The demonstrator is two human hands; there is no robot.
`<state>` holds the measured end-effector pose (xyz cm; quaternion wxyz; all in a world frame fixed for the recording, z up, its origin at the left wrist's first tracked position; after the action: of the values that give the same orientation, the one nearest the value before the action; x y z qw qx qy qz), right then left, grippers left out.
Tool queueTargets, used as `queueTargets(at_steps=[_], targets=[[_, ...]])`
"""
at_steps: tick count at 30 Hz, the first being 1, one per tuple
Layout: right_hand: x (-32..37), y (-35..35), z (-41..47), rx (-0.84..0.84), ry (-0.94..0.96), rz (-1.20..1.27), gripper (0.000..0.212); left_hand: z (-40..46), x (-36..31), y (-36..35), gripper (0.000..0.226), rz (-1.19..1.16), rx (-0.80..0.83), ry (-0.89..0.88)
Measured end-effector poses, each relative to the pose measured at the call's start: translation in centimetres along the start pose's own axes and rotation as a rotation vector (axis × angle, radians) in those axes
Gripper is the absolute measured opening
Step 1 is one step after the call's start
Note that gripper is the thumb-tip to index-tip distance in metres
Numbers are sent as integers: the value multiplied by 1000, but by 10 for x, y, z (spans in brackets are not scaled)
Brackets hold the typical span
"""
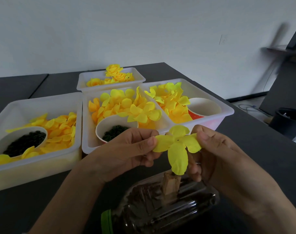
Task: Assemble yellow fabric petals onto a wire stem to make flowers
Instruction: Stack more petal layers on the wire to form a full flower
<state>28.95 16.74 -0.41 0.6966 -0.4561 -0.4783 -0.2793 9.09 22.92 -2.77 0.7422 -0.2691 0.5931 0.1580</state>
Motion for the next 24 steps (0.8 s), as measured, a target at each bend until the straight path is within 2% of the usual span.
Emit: queueTargets(at_steps=[8, 14, 20, 24], targets=[[1, 2, -2, 5, 10, -34, 31, 1, 2, -3, 34, -25, -17, 8], [-2, 6, -3, -16, -31, -37, 25, 3, 2, -4, 48, 15, 8, 66], [-3, 3, -2, -5, -7, -65, 31, 2, -1, -4, 33, 7, 8, 63], [-1, 3, -3, -27, 11, -72, 30, 2, -5, -8, 35, 43, -38, 42]])
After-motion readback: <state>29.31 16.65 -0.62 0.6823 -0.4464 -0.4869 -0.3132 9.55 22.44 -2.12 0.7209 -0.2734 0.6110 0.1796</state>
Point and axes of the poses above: each hand's wrist, its own z-axis towards the middle knuckle, its own y-axis out of the back of the hand, x = y × z, the point moved 1 cm from there along z, towards the middle knuckle, and after that the axes turned 3 degrees about x, right-handed, at the moved point
